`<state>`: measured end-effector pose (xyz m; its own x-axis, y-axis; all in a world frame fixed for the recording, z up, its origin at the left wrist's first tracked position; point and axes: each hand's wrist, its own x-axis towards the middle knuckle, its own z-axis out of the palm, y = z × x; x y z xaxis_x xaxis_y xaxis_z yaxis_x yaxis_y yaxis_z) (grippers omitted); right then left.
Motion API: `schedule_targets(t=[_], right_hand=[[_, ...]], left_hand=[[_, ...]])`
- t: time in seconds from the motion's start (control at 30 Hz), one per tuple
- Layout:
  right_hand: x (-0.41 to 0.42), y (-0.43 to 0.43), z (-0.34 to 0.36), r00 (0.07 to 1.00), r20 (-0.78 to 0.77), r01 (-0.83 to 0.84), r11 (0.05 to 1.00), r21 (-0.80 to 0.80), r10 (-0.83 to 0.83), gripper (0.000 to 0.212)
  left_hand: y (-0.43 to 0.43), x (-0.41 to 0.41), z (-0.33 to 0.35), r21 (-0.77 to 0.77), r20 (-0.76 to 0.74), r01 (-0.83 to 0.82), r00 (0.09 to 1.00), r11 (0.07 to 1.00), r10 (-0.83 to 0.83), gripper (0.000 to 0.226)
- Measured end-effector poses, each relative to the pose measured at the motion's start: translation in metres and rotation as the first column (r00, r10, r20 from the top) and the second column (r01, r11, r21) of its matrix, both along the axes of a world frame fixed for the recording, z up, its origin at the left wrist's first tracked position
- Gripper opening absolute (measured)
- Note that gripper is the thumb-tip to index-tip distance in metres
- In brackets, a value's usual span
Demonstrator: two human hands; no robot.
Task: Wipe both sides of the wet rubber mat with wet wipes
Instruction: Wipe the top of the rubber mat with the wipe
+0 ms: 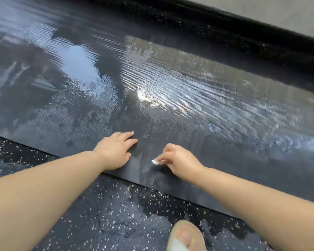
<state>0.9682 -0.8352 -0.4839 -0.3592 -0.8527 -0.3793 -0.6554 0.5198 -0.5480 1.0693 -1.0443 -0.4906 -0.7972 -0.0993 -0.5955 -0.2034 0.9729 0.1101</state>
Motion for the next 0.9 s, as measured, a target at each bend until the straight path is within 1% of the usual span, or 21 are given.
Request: schedule_targets(t=[0.07, 0.13, 0.2, 0.27, 0.33, 0.4, 0.47, 0.53, 0.57, 0.6, 0.63, 0.67, 0.73, 0.83, 0.87, 0.9], right_hand=[[-0.024, -0.016, 0.014, 0.999, -0.050, 0.009, 0.996, 0.084, -0.005, 0.025], [-0.040, -0.032, 0.026, 0.993, -0.112, 0.001, 0.985, 0.172, 0.019, 0.023], [-0.046, -0.050, 0.032, 0.990, -0.133, -0.022, 0.973, 0.230, 0.054, 0.024], [-0.049, -0.073, 0.030, 0.988, -0.154, 0.022, 0.972, 0.235, 0.015, 0.025], [-0.054, -0.099, 0.019, 0.972, -0.202, 0.157, 0.972, 0.172, -0.121, 0.025], [-0.062, -0.121, 0.004, 0.922, -0.244, 0.331, 0.939, 0.096, -0.300, 0.026], [-0.068, -0.137, -0.013, 0.841, -0.255, 0.499, 0.866, 0.022, -0.478, 0.026], [-0.063, -0.145, -0.028, 0.728, -0.263, 0.645, 0.762, -0.052, -0.634, 0.024], [-0.054, -0.145, -0.033, 0.682, -0.275, 0.679, 0.726, -0.106, -0.678, 0.023], [-0.039, -0.144, -0.035, 0.657, -0.284, 0.683, 0.711, -0.165, -0.698, 0.022], [-0.020, -0.140, -0.036, 0.657, -0.286, 0.665, 0.715, -0.215, -0.697, 0.021], [0.004, -0.133, -0.035, 0.677, -0.281, 0.636, 0.733, -0.243, -0.681, 0.020], [0.058, -0.112, -0.030, 0.733, -0.262, 0.578, 0.778, -0.245, -0.627, 0.021], [0.124, -0.077, -0.016, 0.860, -0.181, 0.457, 0.878, -0.143, -0.477, 0.029], [0.133, -0.069, -0.010, 0.897, -0.139, 0.409, 0.907, -0.104, -0.420, 0.030], [0.131, -0.065, -0.005, 0.911, -0.100, 0.393, 0.915, -0.087, -0.401, 0.029]], left_hand=[[-0.012, -0.012, 0.003, 0.017, -0.055, 0.060, 0.997, 0.998, -0.059, 0.050], [-0.024, -0.025, 0.003, 0.028, -0.122, 0.087, 0.989, 0.996, -0.083, 0.048], [-0.039, -0.034, -0.002, 0.010, -0.177, 0.072, 0.982, 0.997, -0.069, 0.050], [-0.058, -0.036, -0.010, -0.001, -0.178, 0.033, 0.983, 0.999, -0.033, 0.055], [-0.077, -0.034, -0.019, -0.025, -0.165, 0.068, 0.984, 0.997, -0.071, 0.057], [-0.086, -0.031, -0.026, -0.054, -0.200, 0.148, 0.967, 0.987, -0.156, 0.058], [-0.087, -0.029, -0.031, -0.041, -0.275, 0.140, 0.950, 0.989, -0.145, 0.055], [-0.086, -0.028, -0.034, 0.010, -0.340, 0.087, 0.937, 0.996, -0.079, 0.050], [-0.085, -0.027, -0.036, 0.027, -0.367, 0.072, 0.928, 0.997, -0.057, 0.049], [-0.085, -0.025, -0.039, 0.032, -0.386, 0.069, 0.921, 0.997, -0.051, 0.048], [-0.085, -0.023, -0.042, 0.034, -0.402, 0.071, 0.914, 0.997, -0.051, 0.048], [-0.085, -0.021, -0.044, 0.040, -0.416, 0.070, 0.908, 0.997, -0.047, 0.049], [-0.084, -0.018, -0.046, 0.062, -0.450, 0.048, 0.893, 0.997, -0.015, 0.048], [-0.076, -0.019, -0.045, 0.118, -0.485, -0.017, 0.872, 0.993, 0.072, 0.043], [-0.073, -0.020, -0.045, 0.140, -0.498, -0.045, 0.860, 0.989, 0.109, 0.041], [-0.070, -0.021, -0.045, 0.163, -0.511, -0.073, 0.847, 0.984, 0.148, 0.038]])
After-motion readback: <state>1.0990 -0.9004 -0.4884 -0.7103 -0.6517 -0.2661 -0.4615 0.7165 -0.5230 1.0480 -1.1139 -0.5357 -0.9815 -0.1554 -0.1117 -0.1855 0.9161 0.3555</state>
